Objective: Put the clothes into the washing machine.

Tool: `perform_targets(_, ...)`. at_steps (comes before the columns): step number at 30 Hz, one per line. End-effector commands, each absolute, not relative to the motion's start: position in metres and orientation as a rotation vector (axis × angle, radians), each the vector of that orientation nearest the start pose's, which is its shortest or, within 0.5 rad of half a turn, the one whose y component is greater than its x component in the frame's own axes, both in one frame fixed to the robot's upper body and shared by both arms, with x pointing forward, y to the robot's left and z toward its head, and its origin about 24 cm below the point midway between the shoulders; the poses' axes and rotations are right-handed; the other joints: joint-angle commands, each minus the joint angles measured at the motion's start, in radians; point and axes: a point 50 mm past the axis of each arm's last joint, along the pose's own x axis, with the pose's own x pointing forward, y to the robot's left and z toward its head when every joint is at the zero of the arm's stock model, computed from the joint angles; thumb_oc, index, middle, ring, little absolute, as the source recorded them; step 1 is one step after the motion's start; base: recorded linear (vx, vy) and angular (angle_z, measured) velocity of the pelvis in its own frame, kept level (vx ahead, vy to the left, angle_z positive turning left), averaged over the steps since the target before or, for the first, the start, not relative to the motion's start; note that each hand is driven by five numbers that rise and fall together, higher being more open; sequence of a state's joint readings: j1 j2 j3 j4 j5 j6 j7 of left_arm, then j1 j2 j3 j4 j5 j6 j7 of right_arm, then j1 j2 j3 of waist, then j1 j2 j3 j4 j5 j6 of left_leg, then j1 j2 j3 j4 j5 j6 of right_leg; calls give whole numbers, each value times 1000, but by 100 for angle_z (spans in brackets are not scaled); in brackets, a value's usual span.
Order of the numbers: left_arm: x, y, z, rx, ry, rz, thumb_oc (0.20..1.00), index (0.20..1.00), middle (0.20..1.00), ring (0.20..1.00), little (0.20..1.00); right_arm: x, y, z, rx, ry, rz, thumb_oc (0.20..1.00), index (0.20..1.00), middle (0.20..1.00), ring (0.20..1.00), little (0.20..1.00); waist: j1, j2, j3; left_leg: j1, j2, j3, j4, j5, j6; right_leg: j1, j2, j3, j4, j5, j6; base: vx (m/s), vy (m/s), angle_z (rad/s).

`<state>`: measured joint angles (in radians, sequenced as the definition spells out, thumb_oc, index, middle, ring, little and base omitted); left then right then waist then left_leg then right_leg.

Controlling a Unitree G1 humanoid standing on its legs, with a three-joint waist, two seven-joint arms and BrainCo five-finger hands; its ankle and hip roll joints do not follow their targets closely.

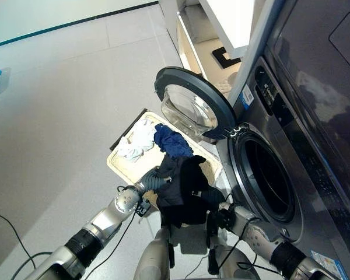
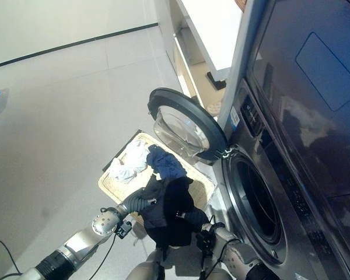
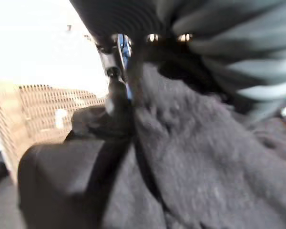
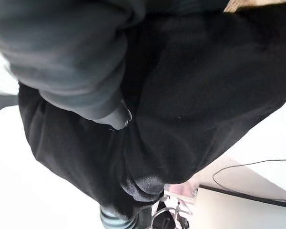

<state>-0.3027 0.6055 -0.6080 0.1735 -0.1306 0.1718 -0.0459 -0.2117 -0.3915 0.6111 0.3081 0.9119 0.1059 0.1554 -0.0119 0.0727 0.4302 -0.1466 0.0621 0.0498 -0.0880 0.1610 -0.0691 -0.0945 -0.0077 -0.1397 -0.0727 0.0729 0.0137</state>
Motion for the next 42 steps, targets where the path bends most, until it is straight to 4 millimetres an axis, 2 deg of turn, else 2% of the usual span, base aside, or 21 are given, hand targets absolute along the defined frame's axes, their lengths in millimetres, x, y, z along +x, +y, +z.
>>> perform_targets(1,284,148,27,615,220,-422,1000,1000,1000,1000,1000,248,-74,9,589,391,653,200,200,200,200,200,-25,-38,-1,34,-114,11,32,-95,45,-54,-13,51,93,-28,56,56,-62,-11)
perform_targets(4,287,156,22,558,252,-303,1000,1000,1000,1000,1000,249,-75,4,702,416,604,200,200,200,200,200,-25,-31,16,20,-119,9,42,-96,47,-65,-15,51,102,-31,54,17,-29,-5)
perform_targets(8,291,185,10,516,322,51,1000,1000,1000,1000,1000,258,-82,-4,947,435,458,200,200,200,200,200,-25,-9,56,-19,-131,-2,56,-87,47,-106,-23,48,123,-29,50,0,-22,-4)
perform_targets(12,291,187,9,517,327,76,1000,1000,1000,1000,1000,259,-82,-4,956,433,450,200,200,200,200,200,-25,-7,58,-21,-131,-2,56,-86,47,-109,-24,48,124,-29,50,0,0,0)
perform_targets(13,292,212,5,454,346,287,1000,1000,1000,1000,1000,272,-95,-6,1056,388,322,200,200,200,200,200,-28,13,80,-30,-134,5,41,-74,42,-129,-31,42,126,-26,51,0,0,0)
perform_targets(14,289,222,1,418,356,376,1000,1000,1000,1000,1000,280,-109,-7,1091,351,238,200,200,200,200,200,-31,32,90,-32,-136,14,31,-66,38,-137,-36,40,121,-21,50,53,73,-1)
perform_targets(15,285,234,-4,364,377,460,1000,1000,1000,1000,1000,290,-129,-6,1148,296,128,200,200,200,200,200,-33,61,90,-44,-138,21,21,-56,33,-159,-44,40,120,-16,50,45,71,-1)
perform_targets(16,285,234,-4,364,377,460,1000,1000,1000,1000,1000,290,-129,-6,1148,296,128,200,200,200,200,200,-33,61,90,-44,-138,21,21,-56,33,-159,-44,40,120,-16,50,46,94,0)
perform_targets(17,281,242,-10,332,395,510,1000,1000,1000,1000,1000,300,-150,-5,1205,244,24,200,200,200,200,200,-34,87,90,-57,-142,25,18,-49,29,-179,-50,41,126,-16,49,19,42,1)
perform_targets(19,280,243,-11,324,398,522,1000,1000,1000,1000,1000,302,-154,-5,1220,231,2,200,200,200,200,200,-35,92,90,-60,-143,26,17,-47,29,-183,-52,41,127,-16,49,34,49,-8)
perform_targets(20,276,249,-19,287,422,565,1000,1000,1000,1000,1000,314,-184,1,1292,136,-156,200,200,200,200,200,-37,125,90,-74,-146,33,13,-41,23,-204,-60,43,136,-19,49,48,52,-7)
perform_targets(22,275,250,-23,275,434,573,1000,1000,1000,1000,1000,319,-197,5,1319,92,-216,200,200,200,200,200,-37,138,90,-80,-147,36,11,-38,21,-213,-63,43,139,-19,49,43,39,3)
perform_targets(24,272,252,-31,266,457,569,1000,1000,1000,1000,1000,328,-227,16,1376,-13,-360,200,200,200,200,200,-39,164,90,-93,-150,42,14,-34,16,-231,-70,43,146,-19,51,42,25,-3)
perform_targets(26,272,252,-32,270,459,564,1000,1000,1000,1000,1000,329,-231,19,1386,-30,-377,200,200,200,200,200,-39,167,90,-95,-150,43,15,-34,16,-234,-70,43,147,-19,52,13,7,-2)
perform_targets(27,269,251,-38,271,470,554,1000,1000,1000,1000,1000,333,-254,30,1432,-120,-467,200,200,200,200,200,-39,180,90,-103,-152,48,18,-33,12,-243,-73,45,148,-17,53,36,9,-2)
perform_targets(29,266,251,-42,274,474,546,1000,1000,1000,1000,1000,334,-274,42,1490,-211,-536,200,200,200,200,200,-41,187,90,-108,-152,53,22,-34,10,-250,-75,46,149,-16,55,43,-5,-5)
perform_targets(30,262,250,-46,291,473,525,1000,1000,1000,1000,1000,333,-296,57,1570,-352,-609,200,200,200,200,200,-44,188,90,-109,-151,58,27,-43,8,-253,-76,49,154,-26,58,20,-19,-4)
perform_targets(37,262,261,-41,316,445,482,1000,1000,1000,1000,1000,309,-350,104,1607,-761,-874,200,200,200,200,200,-46,159,90,-128,-138,67,36,-54,12,-273,-64,56,161,-24,62,-4,-72,-4)
perform_targets(39,267,269,-32,337,430,471,1000,1000,1000,1000,1000,285,-377,132,1602,-1040,-1009,200,200,200,200,200,-45,140,90,-139,-131,67,38,-53,15,-279,-58,54,161,-14,65,-15,-119,0)
perform_targets(40,267,274,-28,348,425,465,1000,1000,1000,1000,1000,262,-389,145,1560,-1260,-1121,200,200,200,200,200,-46,130,90,-134,-130,62,36,-61,17,-274,-55,54,162,-22,68,-8,-94,1)
perform_targets(42,272,278,-21,365,421,462,1000,1000,1000,1000,1000,243,-394,161,1515,-1465,-1166,200,200,200,200,200,-49,119,90,-139,-126,61,35,-61,18,-279,-53,52,163,-18,70,-17,-98,-3)
